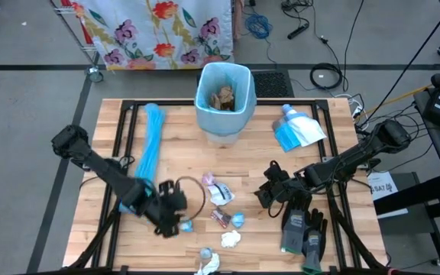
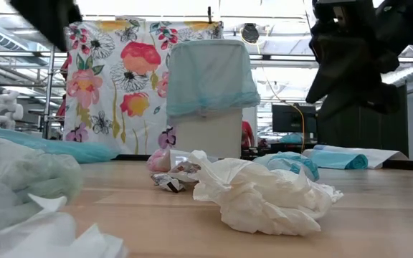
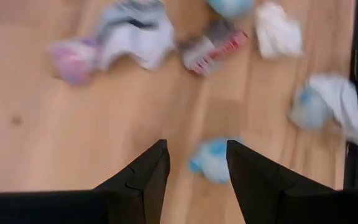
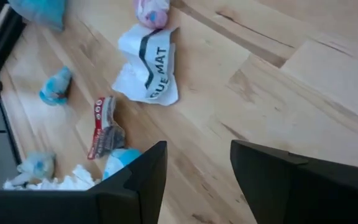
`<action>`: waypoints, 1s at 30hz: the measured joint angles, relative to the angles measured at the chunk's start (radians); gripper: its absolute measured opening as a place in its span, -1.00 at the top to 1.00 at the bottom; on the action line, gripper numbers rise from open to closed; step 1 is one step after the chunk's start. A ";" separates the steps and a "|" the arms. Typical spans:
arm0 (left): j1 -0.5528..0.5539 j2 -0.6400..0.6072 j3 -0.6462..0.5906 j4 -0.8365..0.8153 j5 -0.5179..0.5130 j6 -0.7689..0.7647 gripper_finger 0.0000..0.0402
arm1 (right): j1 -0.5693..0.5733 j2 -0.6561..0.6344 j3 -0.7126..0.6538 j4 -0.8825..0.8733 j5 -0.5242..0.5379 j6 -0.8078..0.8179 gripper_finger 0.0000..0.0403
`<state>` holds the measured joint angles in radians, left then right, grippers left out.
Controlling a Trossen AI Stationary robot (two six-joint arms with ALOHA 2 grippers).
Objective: Place trash/remove bag and relplace
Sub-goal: Put the blue plastic into the blue trash bag inside the white trash bin
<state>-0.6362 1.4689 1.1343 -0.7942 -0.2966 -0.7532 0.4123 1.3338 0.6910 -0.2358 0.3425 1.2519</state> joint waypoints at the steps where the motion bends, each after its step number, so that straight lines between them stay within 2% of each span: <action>1: -0.022 0.011 -0.012 0.003 0.000 0.000 0.18 | 0.001 0.000 0.000 0.007 0.000 0.006 0.16; 8: -0.100 0.101 -0.076 0.056 0.001 0.053 0.18 | 0.002 0.000 0.000 0.073 0.000 0.028 0.16; 18: -0.079 0.220 -0.096 0.234 0.012 0.197 0.18 | 0.025 0.000 0.000 0.099 -0.002 0.075 0.16; 23: -0.041 0.293 -0.096 0.319 0.113 0.267 0.18 | 0.053 0.000 0.000 0.098 -0.004 0.109 0.16; 27: -0.002 0.367 -0.089 0.332 0.139 0.253 0.19 | 0.069 0.000 0.000 0.098 -0.001 0.125 0.16; 30: 0.030 0.392 -0.089 0.335 0.195 0.213 0.35 | 0.074 0.000 0.000 0.098 -0.001 0.125 0.16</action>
<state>-0.6060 1.8604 1.0456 -0.4593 -0.1012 -0.5397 0.4866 1.3338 0.6910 -0.1380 0.3416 1.3766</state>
